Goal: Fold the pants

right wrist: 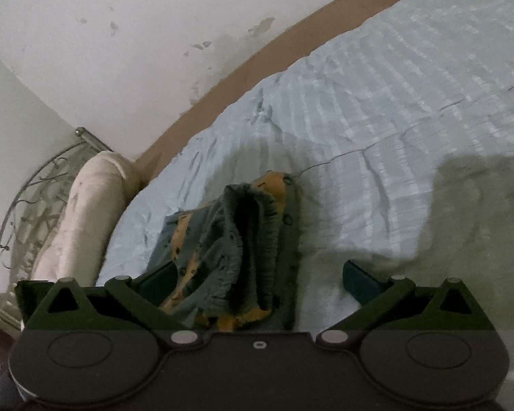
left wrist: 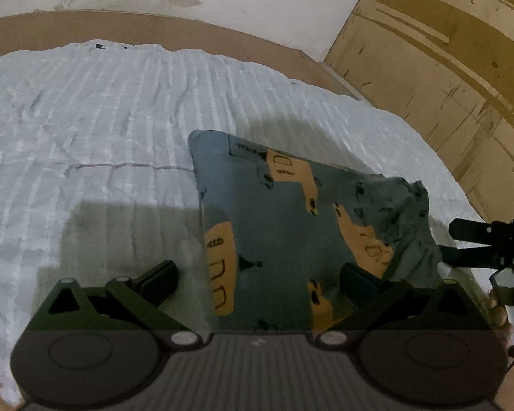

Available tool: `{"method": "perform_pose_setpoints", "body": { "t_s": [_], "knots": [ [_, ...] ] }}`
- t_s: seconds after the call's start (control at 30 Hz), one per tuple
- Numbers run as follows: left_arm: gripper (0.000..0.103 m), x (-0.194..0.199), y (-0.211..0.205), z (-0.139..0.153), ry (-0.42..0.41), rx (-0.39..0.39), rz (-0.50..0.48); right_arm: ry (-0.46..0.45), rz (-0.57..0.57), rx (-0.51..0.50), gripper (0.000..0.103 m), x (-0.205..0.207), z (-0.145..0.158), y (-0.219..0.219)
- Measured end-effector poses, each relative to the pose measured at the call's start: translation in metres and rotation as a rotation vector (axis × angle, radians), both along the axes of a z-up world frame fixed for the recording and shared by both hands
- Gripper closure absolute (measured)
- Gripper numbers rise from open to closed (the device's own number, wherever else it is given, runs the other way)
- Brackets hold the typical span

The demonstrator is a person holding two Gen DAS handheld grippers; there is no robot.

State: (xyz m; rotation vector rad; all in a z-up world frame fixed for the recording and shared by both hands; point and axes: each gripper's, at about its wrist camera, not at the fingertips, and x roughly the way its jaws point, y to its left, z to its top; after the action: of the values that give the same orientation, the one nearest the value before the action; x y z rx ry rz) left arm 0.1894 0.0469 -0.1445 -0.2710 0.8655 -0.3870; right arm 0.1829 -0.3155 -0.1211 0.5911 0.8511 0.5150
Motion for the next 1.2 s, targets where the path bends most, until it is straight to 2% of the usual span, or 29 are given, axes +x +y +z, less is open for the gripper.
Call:
{"method": "perform_pose_setpoints", "body": {
  "t_s": [0.43,0.6,0.67,0.8,0.9,0.93,0.97,1.1,1.17,1.2],
  "knots": [
    [0.001,0.014,-0.004,-0.008,-0.017,-0.043,-0.017,-0.009,0.054,0.056,0.002,0.018,-0.018,0.011],
    [0.002,0.019,-0.001,-0.011,-0.012,-0.101,-0.034,0.004,0.074,0.079,0.009,0.022,-0.023,0.014],
    [0.002,0.02,-0.002,-0.012,-0.012,-0.124,-0.04,0.009,0.094,0.079,0.013,0.022,-0.024,0.015],
    [0.002,0.019,-0.011,-0.011,-0.025,-0.105,-0.064,0.014,0.122,0.1,0.022,0.022,-0.026,0.019],
    [0.006,0.02,-0.012,-0.009,-0.017,-0.127,-0.064,0.033,0.101,0.112,0.043,0.025,-0.031,0.018],
    [0.01,0.02,-0.009,-0.008,-0.012,-0.145,-0.062,0.042,0.098,0.128,0.055,0.026,-0.032,0.018],
    [0.016,0.02,-0.007,-0.007,-0.006,-0.162,-0.061,0.052,0.098,0.142,0.058,0.027,-0.034,0.017],
    [0.031,0.021,0.006,-0.006,0.018,-0.236,-0.043,0.03,0.108,0.113,0.063,0.026,-0.029,0.021],
    [0.045,0.02,0.011,-0.006,0.015,-0.24,-0.034,0.023,0.105,0.094,0.066,0.026,-0.028,0.022],
    [0.048,0.019,0.014,-0.005,0.013,-0.235,-0.028,0.026,0.101,0.094,0.066,0.026,-0.029,0.022]
  ]
}}
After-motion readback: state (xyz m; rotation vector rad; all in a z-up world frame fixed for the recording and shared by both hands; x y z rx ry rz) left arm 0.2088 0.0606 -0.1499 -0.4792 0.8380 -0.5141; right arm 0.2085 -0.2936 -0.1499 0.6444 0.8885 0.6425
